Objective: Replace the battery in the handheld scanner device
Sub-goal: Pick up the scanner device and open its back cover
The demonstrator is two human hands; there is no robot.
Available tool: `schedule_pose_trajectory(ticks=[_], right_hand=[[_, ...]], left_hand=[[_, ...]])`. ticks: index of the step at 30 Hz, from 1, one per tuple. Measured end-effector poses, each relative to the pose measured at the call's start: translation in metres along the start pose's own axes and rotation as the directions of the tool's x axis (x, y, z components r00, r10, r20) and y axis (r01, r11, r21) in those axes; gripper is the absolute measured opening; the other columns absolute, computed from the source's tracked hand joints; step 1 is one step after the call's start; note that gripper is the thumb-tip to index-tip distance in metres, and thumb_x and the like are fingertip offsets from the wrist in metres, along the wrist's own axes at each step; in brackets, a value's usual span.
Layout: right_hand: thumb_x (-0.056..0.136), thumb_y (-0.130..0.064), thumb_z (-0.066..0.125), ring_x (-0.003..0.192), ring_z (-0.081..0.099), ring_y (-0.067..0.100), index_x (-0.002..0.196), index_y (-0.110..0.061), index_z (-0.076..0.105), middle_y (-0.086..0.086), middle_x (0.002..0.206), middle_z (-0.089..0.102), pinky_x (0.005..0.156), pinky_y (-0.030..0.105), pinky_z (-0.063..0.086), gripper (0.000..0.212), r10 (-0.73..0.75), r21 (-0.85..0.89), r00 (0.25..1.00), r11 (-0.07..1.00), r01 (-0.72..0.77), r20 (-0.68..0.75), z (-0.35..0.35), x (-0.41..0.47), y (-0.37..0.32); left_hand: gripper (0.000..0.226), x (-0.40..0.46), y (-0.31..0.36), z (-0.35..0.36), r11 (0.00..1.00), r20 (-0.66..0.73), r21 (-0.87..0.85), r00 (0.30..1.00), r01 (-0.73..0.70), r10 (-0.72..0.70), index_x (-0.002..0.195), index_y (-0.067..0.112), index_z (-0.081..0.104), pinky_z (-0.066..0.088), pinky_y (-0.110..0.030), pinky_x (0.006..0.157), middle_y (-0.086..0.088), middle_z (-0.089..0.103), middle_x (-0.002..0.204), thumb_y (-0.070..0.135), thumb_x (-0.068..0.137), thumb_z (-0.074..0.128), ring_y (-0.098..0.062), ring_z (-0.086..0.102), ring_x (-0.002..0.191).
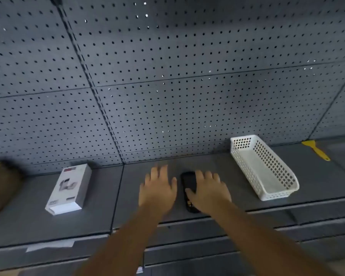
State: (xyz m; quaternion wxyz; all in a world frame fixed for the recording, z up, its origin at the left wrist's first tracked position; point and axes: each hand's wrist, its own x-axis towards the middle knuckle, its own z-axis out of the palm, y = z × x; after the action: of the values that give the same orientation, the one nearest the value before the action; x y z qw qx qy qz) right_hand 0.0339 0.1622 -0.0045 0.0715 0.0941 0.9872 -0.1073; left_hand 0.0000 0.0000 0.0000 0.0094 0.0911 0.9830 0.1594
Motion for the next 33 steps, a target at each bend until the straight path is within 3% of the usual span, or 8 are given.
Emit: schedule_pose_trajectory(ticks=[11, 19, 23, 28, 31, 33], right_hand=[[0.098, -0.066, 0.041, 0.149, 0.031, 0.042, 0.164, -0.017, 0.013, 0.019, 0.169, 0.019, 0.115, 0.050, 0.040, 0.087, 0.088, -0.018, 0.988, 0.996, -0.086, 0.127, 0.033, 0.025, -0.026], [0.099, -0.050, 0.052, 0.142, 0.036, 0.042, 0.163, -0.015, 0.013, 0.021, 0.163, 0.021, 0.109, 0.045, 0.047, 0.082, 0.088, -0.032, 0.991, 0.996, -0.085, 0.104, 0.042, 0.034, -0.027], [0.097, -0.048, 0.057, 0.136, 0.042, 0.042, 0.158, -0.015, 0.022, 0.019, 0.154, 0.030, 0.104, 0.048, 0.053, 0.078, 0.093, 0.042, 0.988, 0.994, -0.099, 0.126, 0.037, 0.038, -0.022], [0.097, -0.048, 0.054, 0.133, 0.044, 0.044, 0.154, -0.014, 0.030, 0.020, 0.149, 0.039, 0.104, 0.053, 0.050, 0.070, 0.087, 0.188, 0.981, 0.975, -0.120, 0.174, 0.022, 0.042, -0.013], [0.095, -0.046, 0.056, 0.116, 0.060, 0.036, 0.148, -0.015, 0.042, 0.016, 0.133, 0.054, 0.096, 0.046, 0.055, 0.063, 0.087, 0.506, 0.974, 0.842, -0.185, 0.211, 0.010, 0.047, -0.003], [0.095, -0.038, 0.059, 0.102, 0.066, 0.026, 0.138, -0.018, 0.053, 0.008, 0.116, 0.065, 0.089, 0.041, 0.058, 0.048, 0.094, 0.753, 0.959, 0.600, -0.270, 0.268, 0.000, 0.048, 0.003]], left_hand=[[0.054, 0.014, -0.020, 0.024, 0.993, 0.019, -0.107, 0.999, 0.052, -0.051, 0.154, 0.022, 0.034, 0.045, -0.047, 0.109, -0.005, 0.041, 0.153, 0.044, 0.105, 0.039, -0.029, 0.043, 0.137], [0.051, 0.020, -0.018, 0.026, 0.984, 0.025, -0.166, 0.998, 0.063, -0.059, 0.153, 0.022, 0.036, 0.045, -0.046, 0.110, -0.004, 0.041, 0.153, 0.039, 0.106, 0.041, -0.027, 0.043, 0.138], [0.050, 0.020, -0.013, 0.026, 0.978, 0.022, -0.202, 0.998, 0.056, -0.053, 0.153, 0.021, 0.037, 0.044, -0.044, 0.110, -0.004, 0.041, 0.153, 0.036, 0.106, 0.041, -0.026, 0.042, 0.139], [0.048, 0.025, -0.002, 0.023, 0.967, 0.024, -0.252, 0.999, 0.043, -0.038, 0.153, 0.021, 0.038, 0.042, -0.043, 0.110, -0.004, 0.044, 0.151, 0.034, 0.107, 0.043, -0.025, 0.041, 0.137], [0.048, 0.029, 0.005, 0.021, 0.941, 0.028, -0.333, 0.999, 0.053, -0.047, 0.152, 0.020, 0.038, 0.044, -0.042, 0.110, -0.005, 0.045, 0.151, 0.032, 0.107, 0.043, -0.025, 0.042, 0.137], [0.047, 0.030, 0.009, 0.020, 0.917, 0.037, -0.391, 0.997, 0.080, -0.071, 0.152, 0.018, 0.040, 0.047, -0.042, 0.108, -0.006, 0.047, 0.150, 0.030, 0.106, 0.044, -0.024, 0.049, 0.133]])
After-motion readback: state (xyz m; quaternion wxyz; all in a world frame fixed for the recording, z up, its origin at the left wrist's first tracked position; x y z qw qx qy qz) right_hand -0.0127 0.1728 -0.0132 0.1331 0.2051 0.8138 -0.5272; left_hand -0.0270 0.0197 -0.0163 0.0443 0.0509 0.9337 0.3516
